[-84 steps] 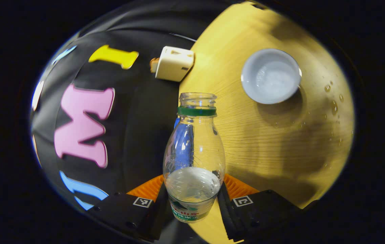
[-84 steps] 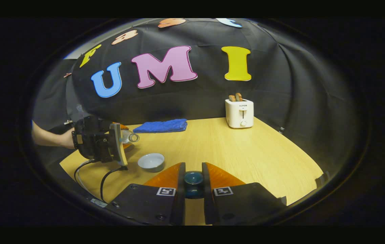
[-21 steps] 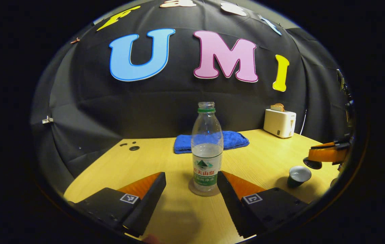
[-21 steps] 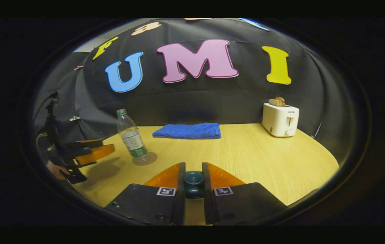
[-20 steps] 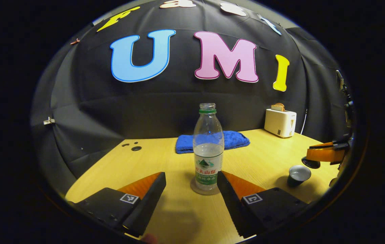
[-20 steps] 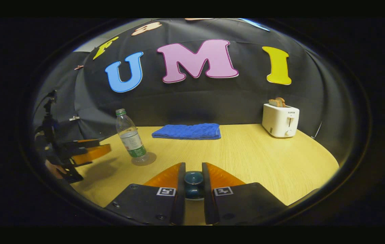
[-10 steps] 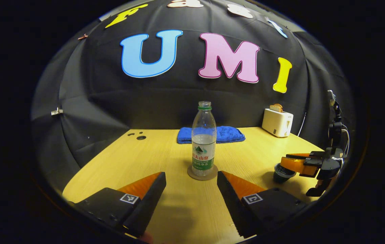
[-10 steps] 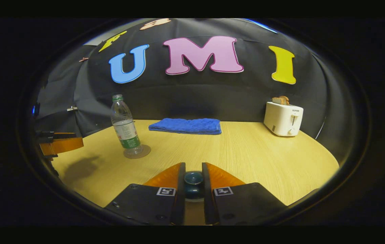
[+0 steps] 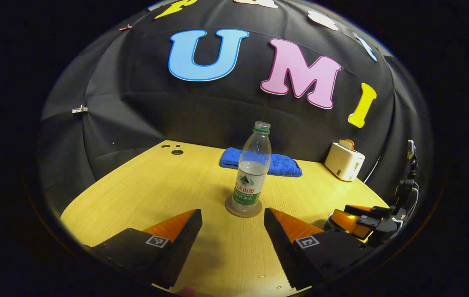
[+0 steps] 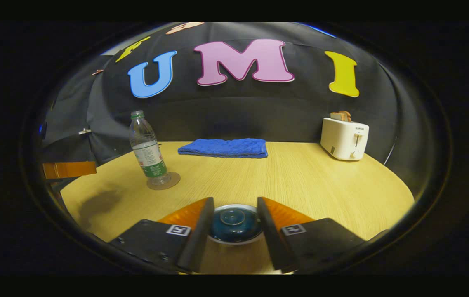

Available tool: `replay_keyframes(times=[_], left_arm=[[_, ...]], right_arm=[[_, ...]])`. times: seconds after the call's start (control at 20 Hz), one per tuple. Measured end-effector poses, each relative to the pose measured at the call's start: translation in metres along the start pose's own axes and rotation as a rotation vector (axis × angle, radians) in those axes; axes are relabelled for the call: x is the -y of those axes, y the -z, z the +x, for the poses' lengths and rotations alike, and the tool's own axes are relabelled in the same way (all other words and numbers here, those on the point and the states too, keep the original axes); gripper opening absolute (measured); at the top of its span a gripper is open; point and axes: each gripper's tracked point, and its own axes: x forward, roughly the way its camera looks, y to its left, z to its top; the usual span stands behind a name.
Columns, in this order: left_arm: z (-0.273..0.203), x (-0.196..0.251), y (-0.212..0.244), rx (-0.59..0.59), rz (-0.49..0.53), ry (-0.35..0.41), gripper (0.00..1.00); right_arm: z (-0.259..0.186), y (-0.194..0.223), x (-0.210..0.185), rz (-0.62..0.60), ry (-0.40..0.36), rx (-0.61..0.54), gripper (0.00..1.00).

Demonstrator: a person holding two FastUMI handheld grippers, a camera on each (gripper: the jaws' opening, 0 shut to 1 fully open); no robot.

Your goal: Open the teacup lid with one hand, grasp the water bottle and pour water into the teacup with the other hand; after pouring, place the water bottle on the coaster and then close the teacup lid.

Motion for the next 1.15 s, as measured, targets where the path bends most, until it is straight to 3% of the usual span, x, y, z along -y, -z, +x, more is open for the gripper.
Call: replay_keyframes(times=[0.05, 0.15, 0.4, 0.9, 1.15], left_arm=[[-0.002, -0.001, -0.006, -0.004, -0.01, -0.014, 0.95], [-0.004, -0.002, -0.019, 0.003, -0.021, -0.039, 0.95], [-0.019, 0.008, -0.053, 0.039, 0.017, -0.037, 0.95], [-0.087, 0.046, -0.132, 0.043, 0.074, 0.019, 0.95], [-0.127, 0.045, -0.165, 0.08, 0.17, -0.011, 0.95]], right_arm=[[-0.002, -0.007, 0.003, 0.005, 0.007, 0.004, 0.82], [-0.011, -0.026, 0.01, -0.002, 0.022, 0.031, 1.0], [-0.031, -0.058, 0.01, -0.033, 0.027, 0.045, 0.99], [-0.126, -0.167, -0.008, -0.06, 0.061, 0.061, 0.99], [-0.174, -0.207, -0.026, -0.028, 0.054, 0.091, 0.99]])
